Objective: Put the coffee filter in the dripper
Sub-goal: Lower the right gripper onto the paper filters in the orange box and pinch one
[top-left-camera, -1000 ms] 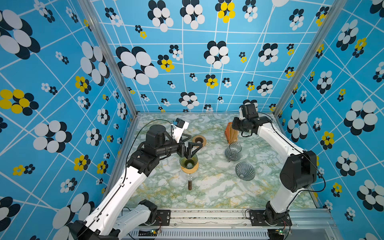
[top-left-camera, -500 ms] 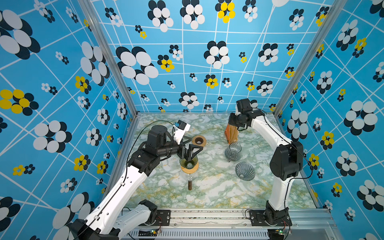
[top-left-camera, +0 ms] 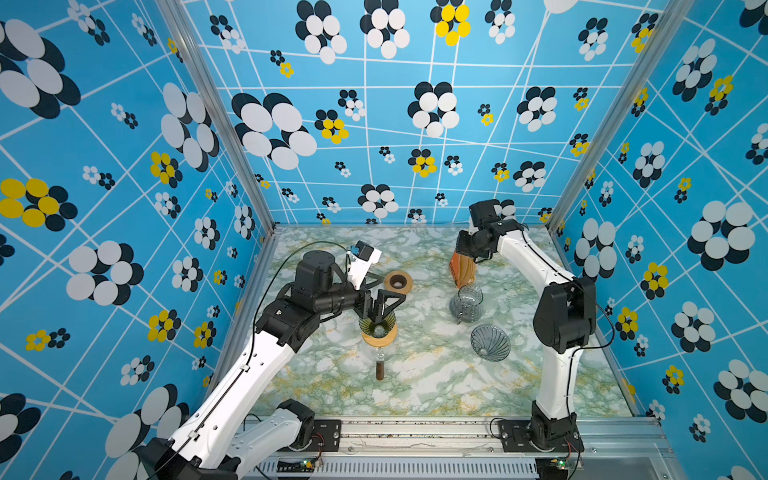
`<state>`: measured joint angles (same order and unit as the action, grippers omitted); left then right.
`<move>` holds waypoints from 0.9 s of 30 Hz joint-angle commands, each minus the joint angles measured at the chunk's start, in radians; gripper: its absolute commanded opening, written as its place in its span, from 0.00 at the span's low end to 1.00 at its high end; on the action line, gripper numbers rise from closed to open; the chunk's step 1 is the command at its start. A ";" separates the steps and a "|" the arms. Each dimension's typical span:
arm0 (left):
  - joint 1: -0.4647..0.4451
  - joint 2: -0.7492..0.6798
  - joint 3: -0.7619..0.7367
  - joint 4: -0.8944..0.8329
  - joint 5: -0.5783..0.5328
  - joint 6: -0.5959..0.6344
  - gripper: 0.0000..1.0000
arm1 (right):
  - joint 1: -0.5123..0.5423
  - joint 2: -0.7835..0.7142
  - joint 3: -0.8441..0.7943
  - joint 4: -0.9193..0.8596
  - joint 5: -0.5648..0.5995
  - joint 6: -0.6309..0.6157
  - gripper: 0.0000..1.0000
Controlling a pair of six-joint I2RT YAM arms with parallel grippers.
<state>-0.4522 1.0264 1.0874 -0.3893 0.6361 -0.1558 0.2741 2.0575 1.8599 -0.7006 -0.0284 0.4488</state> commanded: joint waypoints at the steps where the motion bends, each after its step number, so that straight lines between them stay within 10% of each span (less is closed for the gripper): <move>1: -0.001 0.006 0.019 -0.011 0.000 0.018 0.99 | -0.009 0.019 0.032 -0.027 0.013 -0.008 0.11; 27: -0.001 0.010 0.026 -0.021 0.001 0.015 0.99 | -0.010 0.082 0.078 -0.047 0.040 -0.022 0.11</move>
<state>-0.4522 1.0378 1.0874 -0.3908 0.6361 -0.1558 0.2707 2.1284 1.9144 -0.7246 -0.0090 0.4408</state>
